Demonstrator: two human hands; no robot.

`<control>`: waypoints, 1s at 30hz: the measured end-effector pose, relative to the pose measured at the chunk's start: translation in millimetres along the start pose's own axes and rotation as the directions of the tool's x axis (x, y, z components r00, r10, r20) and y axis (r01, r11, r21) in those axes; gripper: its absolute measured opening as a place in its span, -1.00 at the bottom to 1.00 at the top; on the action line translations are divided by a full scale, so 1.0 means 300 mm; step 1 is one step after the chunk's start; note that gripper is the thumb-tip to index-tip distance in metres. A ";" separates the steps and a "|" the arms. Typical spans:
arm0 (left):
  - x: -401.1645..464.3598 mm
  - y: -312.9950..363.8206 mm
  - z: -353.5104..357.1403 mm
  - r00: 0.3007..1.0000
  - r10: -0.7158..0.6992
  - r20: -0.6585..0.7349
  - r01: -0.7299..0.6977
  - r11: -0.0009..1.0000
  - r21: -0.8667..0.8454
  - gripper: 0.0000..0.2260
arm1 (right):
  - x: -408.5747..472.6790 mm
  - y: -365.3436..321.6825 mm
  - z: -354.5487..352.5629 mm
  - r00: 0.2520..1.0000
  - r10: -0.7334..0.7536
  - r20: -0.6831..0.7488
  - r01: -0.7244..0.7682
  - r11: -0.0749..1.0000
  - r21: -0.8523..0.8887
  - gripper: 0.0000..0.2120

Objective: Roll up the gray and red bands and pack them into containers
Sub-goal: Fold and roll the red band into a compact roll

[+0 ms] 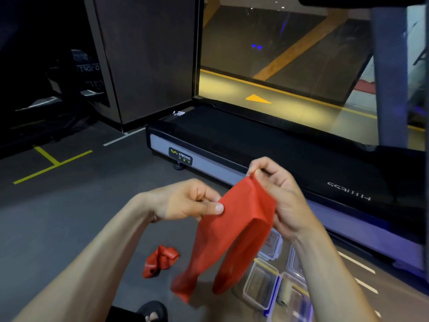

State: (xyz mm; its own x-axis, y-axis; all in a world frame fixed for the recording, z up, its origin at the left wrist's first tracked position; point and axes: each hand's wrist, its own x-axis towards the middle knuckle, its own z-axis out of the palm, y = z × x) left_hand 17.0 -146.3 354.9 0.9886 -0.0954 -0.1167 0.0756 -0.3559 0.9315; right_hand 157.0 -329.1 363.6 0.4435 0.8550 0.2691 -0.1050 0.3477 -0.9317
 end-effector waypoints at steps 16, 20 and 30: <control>0.029 0.004 0.025 0.986 0.053 -0.155 -0.065 0.996 -0.068 -0.85 | -0.004 -0.019 -0.033 0.997 0.052 -0.061 -0.040 0.983 0.177 -0.94; 0.025 -0.003 0.018 0.990 0.058 -0.132 -0.074 0.990 -0.120 -0.85 | -0.009 -0.014 -0.041 0.996 0.048 -0.080 -0.034 0.987 0.159 -0.88; -0.004 -0.003 -0.008 0.948 0.314 -0.042 -0.261 0.698 -0.667 -0.75 | -0.021 0.058 -0.040 0.983 0.149 0.104 -0.145 0.988 -0.046 -0.92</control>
State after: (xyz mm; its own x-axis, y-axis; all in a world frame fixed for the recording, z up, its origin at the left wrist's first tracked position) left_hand 16.1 -143.7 354.9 0.9667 -0.1636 0.1965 -0.1181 0.3960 0.9106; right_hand 163.0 -333.2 342.8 0.3280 0.9325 0.1511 -0.1267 0.2019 -0.9712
